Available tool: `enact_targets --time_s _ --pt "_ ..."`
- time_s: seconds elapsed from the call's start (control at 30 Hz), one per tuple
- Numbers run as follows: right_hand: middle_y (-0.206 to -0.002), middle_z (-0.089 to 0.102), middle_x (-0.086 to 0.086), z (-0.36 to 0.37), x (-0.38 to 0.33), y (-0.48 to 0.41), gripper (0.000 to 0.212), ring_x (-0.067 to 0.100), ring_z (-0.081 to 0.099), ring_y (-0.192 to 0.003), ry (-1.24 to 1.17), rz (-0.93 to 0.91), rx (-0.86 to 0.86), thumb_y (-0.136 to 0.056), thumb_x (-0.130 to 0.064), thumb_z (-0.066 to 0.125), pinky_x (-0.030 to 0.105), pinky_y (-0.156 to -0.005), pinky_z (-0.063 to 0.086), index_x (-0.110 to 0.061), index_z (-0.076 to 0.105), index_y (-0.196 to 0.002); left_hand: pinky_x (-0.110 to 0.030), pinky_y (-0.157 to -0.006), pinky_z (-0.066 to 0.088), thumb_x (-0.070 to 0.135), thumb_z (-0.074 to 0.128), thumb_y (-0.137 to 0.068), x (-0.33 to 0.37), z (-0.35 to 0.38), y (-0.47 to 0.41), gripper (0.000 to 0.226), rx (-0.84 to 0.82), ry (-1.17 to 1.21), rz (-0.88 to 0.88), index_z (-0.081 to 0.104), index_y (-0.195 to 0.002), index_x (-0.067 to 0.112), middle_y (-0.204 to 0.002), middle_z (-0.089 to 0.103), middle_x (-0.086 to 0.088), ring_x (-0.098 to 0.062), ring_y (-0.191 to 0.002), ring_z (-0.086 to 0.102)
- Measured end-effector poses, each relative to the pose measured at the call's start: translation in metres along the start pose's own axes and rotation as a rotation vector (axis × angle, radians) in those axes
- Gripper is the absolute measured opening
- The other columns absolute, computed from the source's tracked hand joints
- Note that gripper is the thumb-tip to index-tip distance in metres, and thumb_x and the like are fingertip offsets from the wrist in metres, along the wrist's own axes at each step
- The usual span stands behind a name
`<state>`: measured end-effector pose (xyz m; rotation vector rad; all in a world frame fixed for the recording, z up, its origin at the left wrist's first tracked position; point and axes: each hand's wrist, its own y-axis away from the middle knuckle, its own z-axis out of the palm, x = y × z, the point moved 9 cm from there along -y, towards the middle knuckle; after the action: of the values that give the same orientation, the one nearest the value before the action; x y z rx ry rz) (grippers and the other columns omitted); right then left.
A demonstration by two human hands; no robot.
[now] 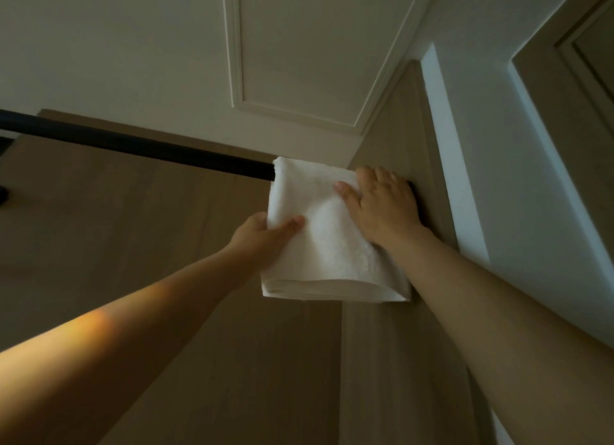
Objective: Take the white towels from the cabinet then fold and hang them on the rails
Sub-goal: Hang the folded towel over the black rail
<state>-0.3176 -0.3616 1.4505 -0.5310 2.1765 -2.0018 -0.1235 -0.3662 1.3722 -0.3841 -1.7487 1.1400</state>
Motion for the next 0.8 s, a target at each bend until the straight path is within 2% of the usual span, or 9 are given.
enact_targets --time_s 0.07,0.13,0.2,0.27,0.4,0.5,0.67,0.73,0.8 --pt "-0.129 0.055 0.015 -0.002 0.003 0.001 0.065 0.03 0.048 -0.123 0.06 0.027 0.008 -0.099 -0.059 0.017 0.047 -0.114 0.02 -0.008 0.051 -0.122 -0.035 -0.076 0.055 0.056 0.061 -0.084 0.0 -0.003 0.0 0.05 0.004 -0.017 0.009 0.06 -0.116 0.017 -0.104 0.069 -0.002 -0.021 -0.092 0.067" --pt "-0.129 0.057 0.017 -0.006 0.008 0.0 0.065 0.032 0.05 -0.122 0.046 0.052 0.001 -0.101 -0.054 0.017 0.045 -0.115 0.021 -0.004 0.054 -0.121 -0.036 -0.077 0.056 0.057 0.061 -0.083 0.001 -0.004 -0.001 0.051 0.005 -0.018 0.016 0.06 -0.115 0.017 -0.103 0.069 -0.002 -0.021 -0.091 0.067" --pt "-0.125 0.059 0.02 -0.015 0.009 0.0 0.058 0.034 0.053 -0.116 -0.006 0.063 -0.017 -0.105 -0.044 0.019 0.042 -0.104 0.035 -0.001 0.056 -0.119 -0.036 -0.077 0.056 0.057 0.062 -0.083 0.001 -0.005 -0.001 0.052 0.007 -0.018 0.014 0.06 -0.115 0.017 -0.104 0.068 -0.001 -0.02 -0.092 0.067" --pt "-0.123 0.06 0.021 -0.026 0.008 -0.001 0.048 0.035 0.055 -0.113 0.028 0.063 -0.013 -0.108 -0.031 0.023 0.04 -0.093 0.042 0.0 0.058 -0.119 -0.034 -0.075 0.056 0.057 0.063 -0.082 0.002 -0.005 -0.002 0.053 0.008 -0.013 0.005 0.06 -0.117 0.017 -0.105 0.068 -0.001 -0.02 -0.092 0.067" --pt "-0.119 0.063 0.017 -0.037 0.024 -0.014 0.026 0.034 0.059 -0.111 0.076 0.202 -0.029 -0.103 -0.018 0.047 0.036 -0.087 0.046 -0.003 0.064 -0.115 -0.032 -0.071 0.054 0.056 0.063 -0.083 0.002 -0.005 -0.002 0.055 0.017 -0.007 -0.004 0.057 -0.12 0.016 -0.107 0.067 -0.002 -0.02 -0.093 0.066" --pt "-0.115 0.064 0.019 -0.037 0.035 -0.025 0.021 0.035 0.062 -0.107 0.002 0.3 -0.079 -0.094 -0.011 0.061 0.033 -0.076 0.047 0.001 0.064 -0.111 -0.026 -0.064 0.052 0.055 0.064 -0.082 0.006 -0.007 -0.001 0.059 0.043 -0.014 0.02 0.051 -0.124 0.016 -0.109 0.065 0.0 -0.017 -0.091 0.065" --pt "-0.117 0.063 0.022 -0.05 0.043 -0.027 0.021 0.038 0.061 -0.109 -0.032 0.357 0.012 -0.091 0.004 0.055 0.032 -0.071 0.04 0.005 0.063 -0.111 -0.022 -0.061 0.049 0.045 0.062 -0.088 0.035 -0.014 0.007 0.058 0.119 0.062 0.184 0.029 -0.131 0.023 -0.111 0.054 0.005 -0.009 -0.089 0.06" --pt "-0.113 0.065 0.021 -0.052 0.042 -0.026 0.019 0.037 0.062 -0.106 -0.001 0.349 0.031 -0.092 0.004 0.054 0.032 -0.07 0.041 0.004 0.065 -0.107 -0.024 -0.063 0.051 0.046 0.059 -0.09 0.042 -0.013 0.006 0.05 0.129 0.018 0.216 0.036 -0.127 0.022 -0.108 0.057 0.005 -0.013 -0.09 0.062" --pt "-0.109 0.066 0.02 -0.052 0.038 -0.025 0.019 0.035 0.063 -0.102 0.034 0.314 0.031 -0.09 0.006 0.055 0.033 -0.07 0.044 0.002 0.068 -0.103 -0.028 -0.067 0.053 0.047 0.057 -0.091 0.041 -0.013 0.002 0.042 0.135 -0.03 0.19 0.053 -0.116 0.014 -0.103 0.063 0.001 -0.018 -0.09 0.064"
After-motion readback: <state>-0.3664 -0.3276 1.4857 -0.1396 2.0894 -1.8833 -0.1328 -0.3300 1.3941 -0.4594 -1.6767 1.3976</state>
